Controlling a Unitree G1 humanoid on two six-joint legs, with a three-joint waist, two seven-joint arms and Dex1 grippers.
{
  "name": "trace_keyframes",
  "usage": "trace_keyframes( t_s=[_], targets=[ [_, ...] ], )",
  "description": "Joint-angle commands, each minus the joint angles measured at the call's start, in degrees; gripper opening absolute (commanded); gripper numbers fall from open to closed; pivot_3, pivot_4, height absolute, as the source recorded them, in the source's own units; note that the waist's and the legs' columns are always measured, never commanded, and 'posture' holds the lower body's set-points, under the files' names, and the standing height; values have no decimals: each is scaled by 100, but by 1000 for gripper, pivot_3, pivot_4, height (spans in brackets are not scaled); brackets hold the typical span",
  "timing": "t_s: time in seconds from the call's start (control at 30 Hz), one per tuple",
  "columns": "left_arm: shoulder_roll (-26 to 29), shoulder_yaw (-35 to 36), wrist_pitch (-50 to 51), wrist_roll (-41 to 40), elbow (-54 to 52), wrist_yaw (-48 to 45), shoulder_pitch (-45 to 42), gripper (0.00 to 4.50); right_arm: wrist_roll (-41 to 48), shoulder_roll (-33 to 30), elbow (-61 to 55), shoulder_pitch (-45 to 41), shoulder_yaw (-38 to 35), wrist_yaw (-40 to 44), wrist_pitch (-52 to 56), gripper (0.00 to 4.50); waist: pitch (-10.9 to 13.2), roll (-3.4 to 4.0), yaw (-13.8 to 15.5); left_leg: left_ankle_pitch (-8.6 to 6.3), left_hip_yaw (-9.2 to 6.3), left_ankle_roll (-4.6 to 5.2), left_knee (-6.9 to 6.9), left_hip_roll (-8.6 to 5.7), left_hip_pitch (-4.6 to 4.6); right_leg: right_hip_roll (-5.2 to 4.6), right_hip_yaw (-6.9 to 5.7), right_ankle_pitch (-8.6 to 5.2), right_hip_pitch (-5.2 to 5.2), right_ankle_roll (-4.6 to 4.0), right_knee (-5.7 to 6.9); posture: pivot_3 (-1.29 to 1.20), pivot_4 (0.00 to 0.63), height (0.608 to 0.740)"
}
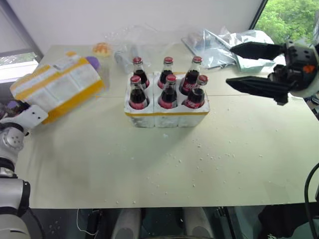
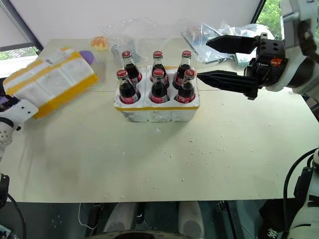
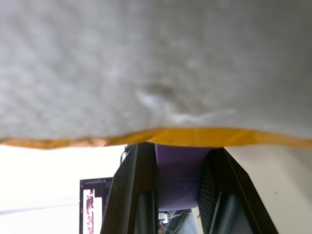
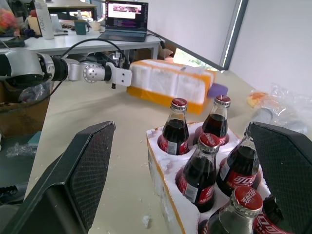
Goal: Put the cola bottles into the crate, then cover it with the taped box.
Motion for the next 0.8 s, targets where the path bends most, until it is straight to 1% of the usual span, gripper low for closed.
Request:
trace_keyframes(
  t_s=[0.03,0.13,0.27,0.43,0.53,0.6,0.7,0.8],
  targets=[
    [121,-19,20,-68,12,-48,-62,405,86,-84,-161,-4,-285,-56,-93,4500,0,0,0,0,0,0,0,0,0,0,0,0,0,0,1,0,150,737],
    [197,-31,-71,-71,-66,-73,-98,405,76,-71,-186,72,-311,-92,-124,4500,0,-1,0,0,-1,0,0,0,1,0,0,0,0,0,2,0,150,737],
    [462,90,-371,-193,-375,-227,-310,405,24,-107,-154,222,-364,-85,-175,4500,-1,-5,5,0,-2,0,1,0,-1,0,-1,0,0,0,1,0,150,737],
    [786,446,-829,-694,-1088,-859,-692,405,258,-416,-65,638,-530,287,120,4500,-1,-12,22,0,-6,0,4,-1,-8,0,-2,0,0,0,-2,0,150,737],
    [957,649,-862,-1027,-1975,-1456,-887,405,-101,-386,-116,902,-521,187,-209,4500,-1,-13,2,0,-4,0,4,-2,-8,-1,-1,0,0,0,-4,0,150,737],
    [974,748,-675,-1197,-2520,-1802,-1021,405,-249,-332,-99,998,-482,104,-332,4500,-1,-13,-2,0,-4,0,4,-2,-7,-1,-1,0,0,1,-2,0,150,737],
    [747,805,-310,-1581,-3452,-2498,-1221,405,-224,-270,-144,1141,-475,164,-389,4500,-2,-12,-17,0,-3,0,5,-2,-5,-1,0,0,1,1,-1,0,150,737],
    [418,750,238,-1845,-4666,-3039,-1205,405,-285,-208,-104,1181,-394,119,-479,4500,-1,-13,-10,1,-3,1,7,-2,-5,0,0,0,3,1,1,0,150,737]
  ],
)
